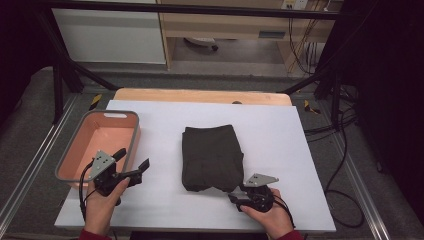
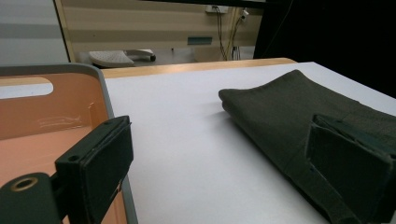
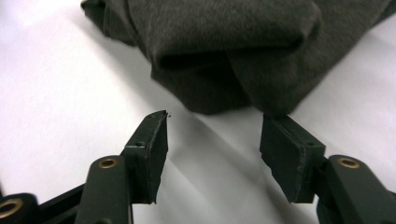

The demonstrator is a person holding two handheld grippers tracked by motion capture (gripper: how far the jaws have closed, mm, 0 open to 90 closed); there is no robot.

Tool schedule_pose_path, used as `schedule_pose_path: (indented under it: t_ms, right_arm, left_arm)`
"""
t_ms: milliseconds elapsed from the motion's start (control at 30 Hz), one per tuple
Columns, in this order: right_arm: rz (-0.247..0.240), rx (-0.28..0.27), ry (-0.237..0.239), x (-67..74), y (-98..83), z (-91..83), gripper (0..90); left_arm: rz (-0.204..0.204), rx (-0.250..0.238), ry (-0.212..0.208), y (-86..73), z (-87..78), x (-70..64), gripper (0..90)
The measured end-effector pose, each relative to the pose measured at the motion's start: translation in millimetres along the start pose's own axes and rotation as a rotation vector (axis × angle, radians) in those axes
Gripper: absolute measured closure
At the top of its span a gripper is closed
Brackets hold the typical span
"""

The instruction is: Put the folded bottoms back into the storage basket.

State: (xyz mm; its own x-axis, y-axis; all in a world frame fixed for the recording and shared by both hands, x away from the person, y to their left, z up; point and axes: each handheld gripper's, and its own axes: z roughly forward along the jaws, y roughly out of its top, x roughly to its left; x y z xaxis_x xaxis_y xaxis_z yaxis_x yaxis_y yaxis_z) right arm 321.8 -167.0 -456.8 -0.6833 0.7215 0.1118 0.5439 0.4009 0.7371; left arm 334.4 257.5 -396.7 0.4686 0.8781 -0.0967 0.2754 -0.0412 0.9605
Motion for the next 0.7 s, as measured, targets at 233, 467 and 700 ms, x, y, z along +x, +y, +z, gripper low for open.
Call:
schedule_pose_path:
  t_ms: [233, 467, 700]
  right_arm:
    - [-0.026, -0.049, -0.018, 3.7, 7.0, 14.9, 60.0]
    - [-0.078, -0.052, -0.009, 8.2, 11.2, 12.5, 86.7]
    - [-0.082, -0.065, -0.01, 7.2, 11.2, 2.6, 88.0]
  left_arm:
    - [0.003, 0.003, 0.008, 0.0, 0.9, -2.0, 8.3]
    - [0.022, 0.003, -0.003, -0.1, 0.0, -5.3, 8.6]
    - [0.023, 0.006, -0.005, -0.1, 0.5, -5.0, 9.1]
